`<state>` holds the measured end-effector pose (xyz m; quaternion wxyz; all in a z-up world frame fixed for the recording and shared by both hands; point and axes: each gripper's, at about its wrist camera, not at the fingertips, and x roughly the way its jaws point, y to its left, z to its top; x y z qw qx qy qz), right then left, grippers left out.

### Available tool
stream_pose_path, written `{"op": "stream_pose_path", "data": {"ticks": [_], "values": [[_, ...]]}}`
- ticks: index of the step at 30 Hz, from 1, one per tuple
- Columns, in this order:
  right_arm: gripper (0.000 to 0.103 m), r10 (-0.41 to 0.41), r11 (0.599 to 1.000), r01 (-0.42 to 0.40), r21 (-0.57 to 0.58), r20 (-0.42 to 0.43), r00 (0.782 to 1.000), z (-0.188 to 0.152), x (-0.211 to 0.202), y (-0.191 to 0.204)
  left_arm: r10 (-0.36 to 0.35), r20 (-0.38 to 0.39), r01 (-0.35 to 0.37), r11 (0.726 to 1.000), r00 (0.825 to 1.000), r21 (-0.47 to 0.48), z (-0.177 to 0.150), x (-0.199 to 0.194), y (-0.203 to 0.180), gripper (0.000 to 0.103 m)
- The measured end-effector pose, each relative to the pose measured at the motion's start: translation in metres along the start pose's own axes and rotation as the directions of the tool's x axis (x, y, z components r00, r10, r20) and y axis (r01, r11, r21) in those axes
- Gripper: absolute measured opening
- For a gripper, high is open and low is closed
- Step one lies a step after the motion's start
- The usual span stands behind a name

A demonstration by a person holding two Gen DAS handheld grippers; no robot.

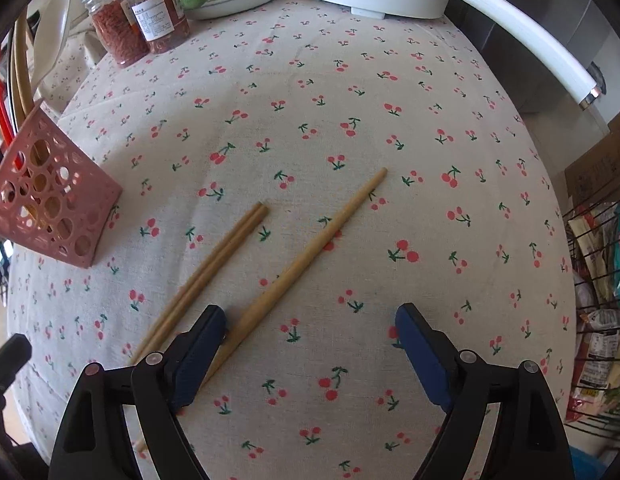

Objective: Organize utensils
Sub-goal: 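Move both tools toward the remaining wooden chopsticks on the cloth, then grasp a wooden chopstick with the right tool while the left tool grasps another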

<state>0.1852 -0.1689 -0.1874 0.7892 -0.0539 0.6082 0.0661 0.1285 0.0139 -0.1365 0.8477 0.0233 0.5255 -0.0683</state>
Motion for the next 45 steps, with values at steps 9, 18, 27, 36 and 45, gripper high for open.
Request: {"op": "stream_pose_path", "data": {"ticks": [9, 18, 27, 36, 45], "values": [[0.049, -0.003, 0.998, 0.006, 0.060, -0.042, 0.999, 0.007, -0.007, -0.034, -0.019, 0.027, 0.018, 0.999, 0.999, 0.029, -0.002, -0.005, -0.016, 0.102], [0.012, 0.092, 0.996, -0.093, -0.003, -0.053, 0.994, 0.005, -0.018, -0.033, -0.075, 0.013, 0.074, 0.995, 0.997, 0.061, 0.000, -0.004, -0.040, 0.102], [0.007, 0.130, 0.991, -0.130, 0.041, 0.010, 0.991, -0.008, -0.046, -0.070, -0.096, -0.015, 0.097, 0.976, 0.995, 0.196, 0.010, -0.003, -0.096, 0.102], [0.007, 0.190, 0.978, -0.195, 0.079, 0.057, 0.980, -0.017, -0.058, -0.084, -0.046, -0.123, 0.067, 0.983, 0.991, 0.171, 0.033, 0.044, -0.123, 0.054], [0.007, 0.227, 0.967, -0.235, 0.099, 0.083, 0.970, -0.018, -0.065, -0.094, -0.025, -0.188, 0.054, 0.987, 0.982, 0.153, 0.056, 0.070, -0.133, 0.032]]}}
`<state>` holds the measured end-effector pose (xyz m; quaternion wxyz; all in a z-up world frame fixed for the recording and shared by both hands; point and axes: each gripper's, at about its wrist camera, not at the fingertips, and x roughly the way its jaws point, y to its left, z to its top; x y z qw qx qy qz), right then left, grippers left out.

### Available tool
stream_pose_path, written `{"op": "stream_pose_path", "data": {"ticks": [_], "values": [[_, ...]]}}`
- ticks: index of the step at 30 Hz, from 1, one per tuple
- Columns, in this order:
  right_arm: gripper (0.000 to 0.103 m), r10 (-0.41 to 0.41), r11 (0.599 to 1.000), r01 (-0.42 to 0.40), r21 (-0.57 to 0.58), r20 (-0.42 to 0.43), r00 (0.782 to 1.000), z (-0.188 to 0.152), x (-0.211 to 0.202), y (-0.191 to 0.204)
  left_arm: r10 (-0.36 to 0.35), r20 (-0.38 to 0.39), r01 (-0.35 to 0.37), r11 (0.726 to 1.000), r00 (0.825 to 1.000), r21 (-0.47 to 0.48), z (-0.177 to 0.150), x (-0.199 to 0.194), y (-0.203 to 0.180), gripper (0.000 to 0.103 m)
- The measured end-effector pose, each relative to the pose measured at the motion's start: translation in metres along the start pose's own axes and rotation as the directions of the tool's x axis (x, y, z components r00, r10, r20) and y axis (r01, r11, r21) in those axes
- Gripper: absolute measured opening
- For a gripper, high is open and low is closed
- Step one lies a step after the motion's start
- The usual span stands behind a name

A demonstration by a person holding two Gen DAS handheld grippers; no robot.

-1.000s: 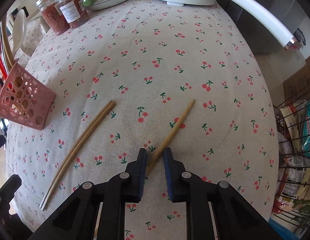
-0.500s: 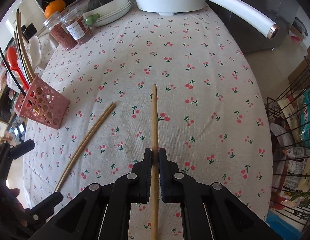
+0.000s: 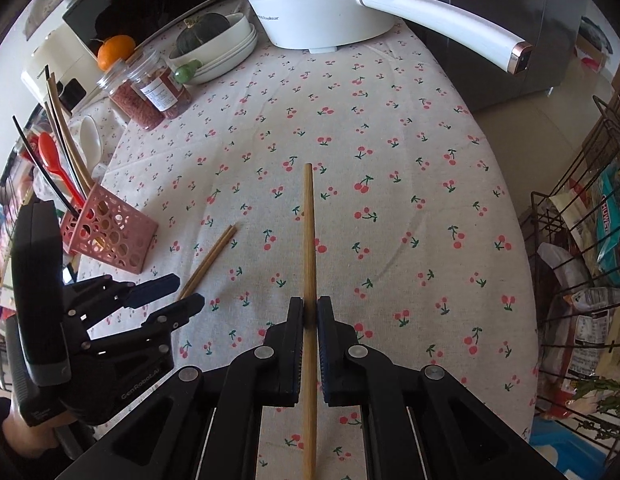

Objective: Organize utensils
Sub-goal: 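Grasp a wooden chopstick with the right tool while the left tool grasps another, then lift both wooden chopsticks and lower them into the pink holder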

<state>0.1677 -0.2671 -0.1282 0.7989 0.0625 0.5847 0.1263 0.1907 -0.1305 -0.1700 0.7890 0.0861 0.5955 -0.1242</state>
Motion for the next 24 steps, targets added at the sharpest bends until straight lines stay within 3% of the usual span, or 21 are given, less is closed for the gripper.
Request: {"op": "stream_pose_path", "data": {"ticks": [5, 6, 7, 8, 12, 16, 24], "values": [[0.007, -0.002, 1.000, 0.002, -0.001, -0.003, 1.000, 0.000, 0.001, 0.000, -0.004, -0.090, 0.008, 0.999, 0.996, 0.048, 0.009, 0.007, -0.002, 0.031], [0.007, -0.002, 1.000, 0.002, -0.001, -0.003, 1.000, 0.000, 0.001, 0.001, -0.003, -0.097, 0.008, 0.999, 0.995, 0.045, 0.010, 0.008, -0.001, 0.028], [0.007, -0.002, 1.000, 0.002, -0.002, -0.002, 1.000, 0.000, 0.001, 0.002, 0.004, -0.095, 0.000, 0.999, 0.995, 0.043, 0.010, 0.007, 0.000, 0.014], [0.007, -0.001, 1.000, 0.001, -0.003, -0.001, 1.000, 0.000, 0.001, 0.003, 0.008, -0.090, -0.004, 0.999, 0.996, 0.044, 0.011, 0.008, 0.001, 0.011], [0.007, 0.010, 1.000, -0.010, 0.000, 0.011, 1.000, -0.003, -0.003, 0.010, 0.016, -0.017, -0.015, 0.997, 1.000, 0.074, -0.002, -0.004, 0.004, 0.010], [0.007, 0.022, 1.000, -0.021, -0.010, 0.048, 0.999, -0.007, -0.014, 0.022, -0.039, 0.072, 0.034, 0.997, 0.997, 0.072, -0.020, -0.034, 0.009, 0.010], [0.007, 0.011, 0.997, -0.002, -0.072, 0.133, 0.991, -0.016, -0.038, 0.054, -0.120, 0.253, 0.104, 0.992, 0.960, 0.075, -0.048, -0.089, 0.019, 0.010]]}}
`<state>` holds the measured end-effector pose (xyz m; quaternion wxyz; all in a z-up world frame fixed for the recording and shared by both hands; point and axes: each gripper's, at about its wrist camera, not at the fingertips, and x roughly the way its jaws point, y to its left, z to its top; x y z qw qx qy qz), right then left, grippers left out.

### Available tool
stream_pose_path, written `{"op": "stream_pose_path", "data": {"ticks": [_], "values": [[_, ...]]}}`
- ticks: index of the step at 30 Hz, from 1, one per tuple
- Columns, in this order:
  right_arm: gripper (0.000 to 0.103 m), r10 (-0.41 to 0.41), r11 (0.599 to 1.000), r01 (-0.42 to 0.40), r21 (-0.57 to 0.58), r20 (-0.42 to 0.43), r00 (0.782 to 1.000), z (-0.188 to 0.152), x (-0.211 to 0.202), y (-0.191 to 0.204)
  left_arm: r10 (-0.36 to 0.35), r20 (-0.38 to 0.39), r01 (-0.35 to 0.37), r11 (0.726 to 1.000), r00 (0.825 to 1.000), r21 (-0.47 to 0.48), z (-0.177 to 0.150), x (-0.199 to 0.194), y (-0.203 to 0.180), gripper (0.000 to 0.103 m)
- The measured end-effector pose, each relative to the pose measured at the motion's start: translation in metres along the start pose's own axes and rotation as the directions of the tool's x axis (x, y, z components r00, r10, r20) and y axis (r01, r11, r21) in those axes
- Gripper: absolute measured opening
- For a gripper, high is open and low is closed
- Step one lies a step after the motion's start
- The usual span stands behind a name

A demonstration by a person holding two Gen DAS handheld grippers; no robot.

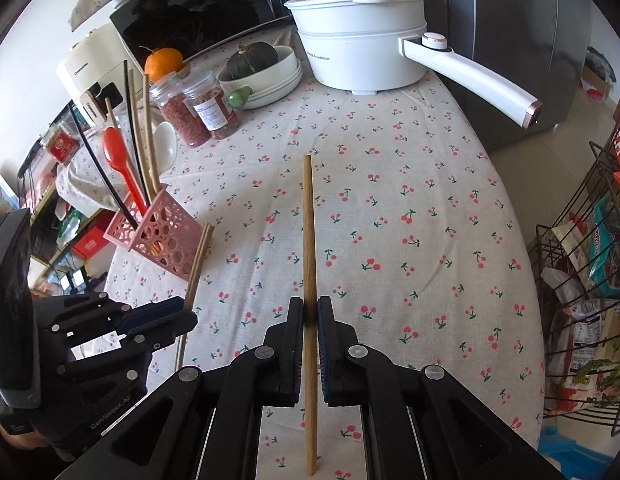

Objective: Organize utensils
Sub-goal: 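Lift both wooden chopsticks and lower them into the pink holder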

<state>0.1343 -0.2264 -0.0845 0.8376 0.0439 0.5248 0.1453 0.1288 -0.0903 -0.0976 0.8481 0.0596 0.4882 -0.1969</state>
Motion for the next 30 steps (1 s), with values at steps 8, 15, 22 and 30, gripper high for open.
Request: {"op": "stream_pose_path", "data": {"ticks": [8, 15, 22, 30], "values": [[0.007, -0.018, 0.999, 0.022, -0.047, 0.095, 0.995, 0.001, -0.025, 0.029, -0.002, 0.179, -0.002, 1.000, 0.984, 0.023, -0.005, -0.057, -0.002, 0.010], [0.007, -0.024, 0.995, 0.045, -0.089, 0.224, 0.974, 0.005, -0.050, 0.050, 0.016, 0.358, -0.012, 1.000, 0.933, -0.012, 0.003, -0.103, 0.011, 0.010], [0.007, 0.018, 0.993, 0.022, -0.114, 0.336, 0.942, 0.011, -0.073, 0.066, 0.124, 0.571, -0.078, 0.992, 0.811, -0.103, 0.003, -0.153, 0.032, 0.010], [0.007, 0.045, 0.990, 0.007, -0.143, 0.359, 0.932, 0.012, -0.076, 0.082, 0.259, 0.651, -0.135, 0.963, 0.714, -0.235, 0.002, -0.148, 0.064, 0.010]]}}
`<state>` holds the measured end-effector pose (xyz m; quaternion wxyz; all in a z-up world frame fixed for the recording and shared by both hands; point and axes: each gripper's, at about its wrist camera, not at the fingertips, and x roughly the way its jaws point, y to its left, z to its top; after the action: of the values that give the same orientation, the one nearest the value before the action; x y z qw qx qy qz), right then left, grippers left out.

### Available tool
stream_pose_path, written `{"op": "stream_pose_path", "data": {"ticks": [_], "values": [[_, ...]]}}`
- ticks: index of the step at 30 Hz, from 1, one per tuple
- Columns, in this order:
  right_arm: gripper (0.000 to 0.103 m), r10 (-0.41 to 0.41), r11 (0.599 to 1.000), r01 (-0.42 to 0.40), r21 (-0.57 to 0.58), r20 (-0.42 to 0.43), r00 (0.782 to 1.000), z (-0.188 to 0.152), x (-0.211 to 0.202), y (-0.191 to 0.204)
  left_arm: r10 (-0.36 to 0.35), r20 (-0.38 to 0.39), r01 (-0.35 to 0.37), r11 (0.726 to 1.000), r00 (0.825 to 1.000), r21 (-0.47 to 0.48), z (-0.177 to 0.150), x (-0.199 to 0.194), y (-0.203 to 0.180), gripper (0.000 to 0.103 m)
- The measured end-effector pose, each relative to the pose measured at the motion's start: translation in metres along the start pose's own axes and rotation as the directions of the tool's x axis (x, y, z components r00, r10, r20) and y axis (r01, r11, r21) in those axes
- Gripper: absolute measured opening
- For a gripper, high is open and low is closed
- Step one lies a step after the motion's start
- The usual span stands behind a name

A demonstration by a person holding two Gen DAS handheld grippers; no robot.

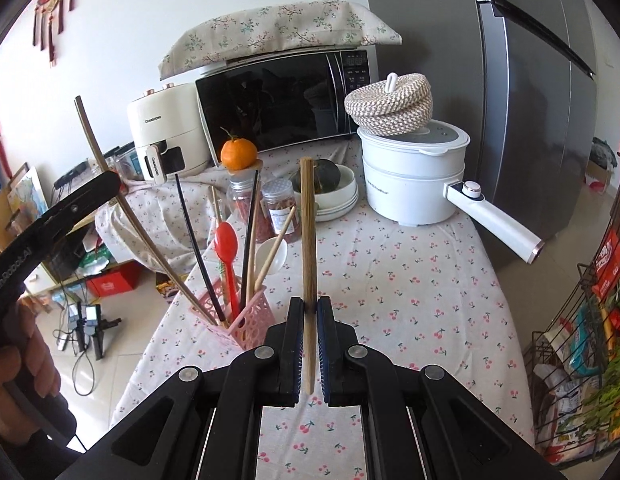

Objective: Organize utensils
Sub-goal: 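Lift both wooden chopsticks and lower them into the pink holder, then open both tools to release the wooden chopsticks and pull back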

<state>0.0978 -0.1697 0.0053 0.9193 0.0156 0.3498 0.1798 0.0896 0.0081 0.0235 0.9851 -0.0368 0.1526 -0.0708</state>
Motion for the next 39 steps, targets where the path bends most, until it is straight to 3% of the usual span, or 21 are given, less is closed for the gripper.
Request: {"op": "stream_pose_path", "data": {"ticks": [6, 12, 16, 22, 39], "values": [[0.007, 0.007, 1.000, -0.007, -0.008, -0.005, 1.000, -0.001, 0.003, 0.008, 0.036, -0.044, -0.037, 0.999, 0.998, -0.017, -0.007, 0.022, 0.010, 0.010], [0.007, 0.012, 1.000, -0.012, -0.010, -0.005, 1.000, -0.001, 0.004, 0.010, 0.052, -0.168, -0.057, 0.998, 0.984, -0.025, -0.024, 0.050, 0.017, 0.014], [0.007, 0.017, 1.000, -0.017, -0.015, 0.006, 1.000, 0.001, 0.003, 0.015, 0.037, -0.210, -0.051, 0.997, 0.977, -0.063, -0.029, 0.051, 0.021, 0.057], [0.007, 0.047, 0.999, -0.047, -0.001, 0.032, 0.998, 0.009, -0.001, 0.022, 0.017, -0.257, -0.036, 0.997, 0.966, -0.068, -0.035, 0.039, 0.026, 0.079], [0.007, 0.123, 0.989, -0.136, 0.059, 0.179, 0.976, 0.037, -0.002, 0.051, 0.046, -0.379, -0.046, 0.999, 0.924, 0.008, -0.065, 0.019, 0.053, 0.083]]}}
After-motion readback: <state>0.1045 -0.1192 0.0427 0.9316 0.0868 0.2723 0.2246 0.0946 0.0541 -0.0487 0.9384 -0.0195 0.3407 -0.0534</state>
